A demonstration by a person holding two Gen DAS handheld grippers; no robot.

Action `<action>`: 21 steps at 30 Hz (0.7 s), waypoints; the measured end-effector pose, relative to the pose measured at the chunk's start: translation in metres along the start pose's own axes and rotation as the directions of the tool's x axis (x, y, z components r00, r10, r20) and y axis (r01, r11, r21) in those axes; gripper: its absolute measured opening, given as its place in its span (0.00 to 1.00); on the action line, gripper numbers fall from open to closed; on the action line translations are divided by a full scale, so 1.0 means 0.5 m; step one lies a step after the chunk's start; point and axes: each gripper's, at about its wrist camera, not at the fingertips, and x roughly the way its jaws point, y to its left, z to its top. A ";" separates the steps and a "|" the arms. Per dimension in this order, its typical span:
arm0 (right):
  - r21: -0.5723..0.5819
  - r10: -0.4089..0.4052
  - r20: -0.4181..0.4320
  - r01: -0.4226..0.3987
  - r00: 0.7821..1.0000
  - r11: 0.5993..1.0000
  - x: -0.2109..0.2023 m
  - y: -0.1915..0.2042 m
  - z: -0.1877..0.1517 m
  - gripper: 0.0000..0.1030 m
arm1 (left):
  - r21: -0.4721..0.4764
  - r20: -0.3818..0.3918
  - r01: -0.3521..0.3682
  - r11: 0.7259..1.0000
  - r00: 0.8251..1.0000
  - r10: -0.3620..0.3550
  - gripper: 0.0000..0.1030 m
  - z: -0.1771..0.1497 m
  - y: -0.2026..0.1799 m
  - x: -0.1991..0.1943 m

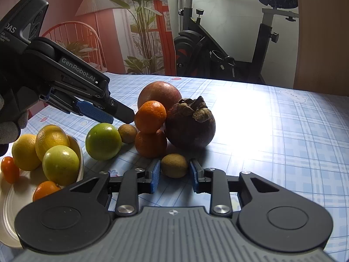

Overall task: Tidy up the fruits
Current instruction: 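Close the left tool on a brown kiwi while the right tool grasps another kiwi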

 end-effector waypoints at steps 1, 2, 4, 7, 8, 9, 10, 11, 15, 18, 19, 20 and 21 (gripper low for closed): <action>0.003 0.001 0.001 -0.001 1.000 1.000 -0.001 -0.001 0.000 0.30 | -0.003 -0.004 -0.002 1.000 1.000 0.002 0.45 0.000 0.000 0.005; 0.003 0.001 0.001 -0.001 1.000 1.000 0.000 -0.001 0.000 0.30 | -0.010 -0.007 -0.005 1.000 1.000 0.005 0.45 0.001 0.002 0.008; 0.002 -0.001 0.001 0.001 1.000 1.000 -0.001 -0.002 0.000 0.30 | -0.030 -0.014 -0.007 1.000 1.000 0.006 0.45 0.003 0.008 0.013; 0.005 0.000 0.002 0.000 1.000 1.000 -0.002 -0.003 -0.002 0.30 | -0.038 -0.022 -0.009 0.999 1.000 0.008 0.45 0.002 0.012 0.019; 0.007 0.001 0.002 -0.001 1.000 1.000 -0.002 -0.003 -0.002 0.30 | -0.035 -0.025 -0.009 0.999 1.000 0.008 0.43 0.001 0.013 0.021; 0.008 0.001 0.002 -0.001 1.000 1.000 -0.002 -0.003 -0.002 0.30 | -0.032 -0.029 -0.010 0.999 1.000 0.009 0.39 -0.001 0.013 0.023; 0.009 0.001 0.002 -0.001 1.000 1.000 -0.003 -0.003 -0.003 0.30 | -0.033 -0.031 -0.004 0.999 1.000 0.003 0.37 0.000 0.012 0.028; 0.009 0.001 0.002 -0.001 1.000 1.000 -0.003 -0.003 -0.003 0.30 | -0.036 -0.034 0.005 0.999 0.999 -0.006 0.33 0.000 0.012 0.030; 0.013 0.004 0.003 -0.004 1.000 1.000 -0.003 -0.004 -0.003 0.30 | -0.020 -0.028 0.007 1.000 1.000 -0.007 0.29 -0.003 0.004 0.033; 0.019 0.006 0.006 -0.006 1.000 1.000 -0.005 -0.005 -0.005 0.30 | -0.003 -0.013 0.014 1.000 1.000 -0.014 0.29 -0.005 0.000 0.027; 0.020 0.006 0.007 -0.007 1.000 1.000 -0.005 -0.006 -0.005 0.30 | 0.000 -0.006 0.016 1.000 1.000 -0.016 0.29 -0.005 -0.001 0.023; 0.021 0.006 0.008 -0.007 1.000 1.000 -0.006 -0.006 -0.006 0.30 | 0.003 0.000 0.018 1.000 1.000 -0.018 0.29 -0.005 -0.003 0.019; 0.023 0.006 0.008 -0.007 1.000 1.000 -0.007 -0.007 -0.006 0.30 | 0.004 0.005 0.021 1.000 1.000 -0.021 0.29 -0.005 -0.004 0.015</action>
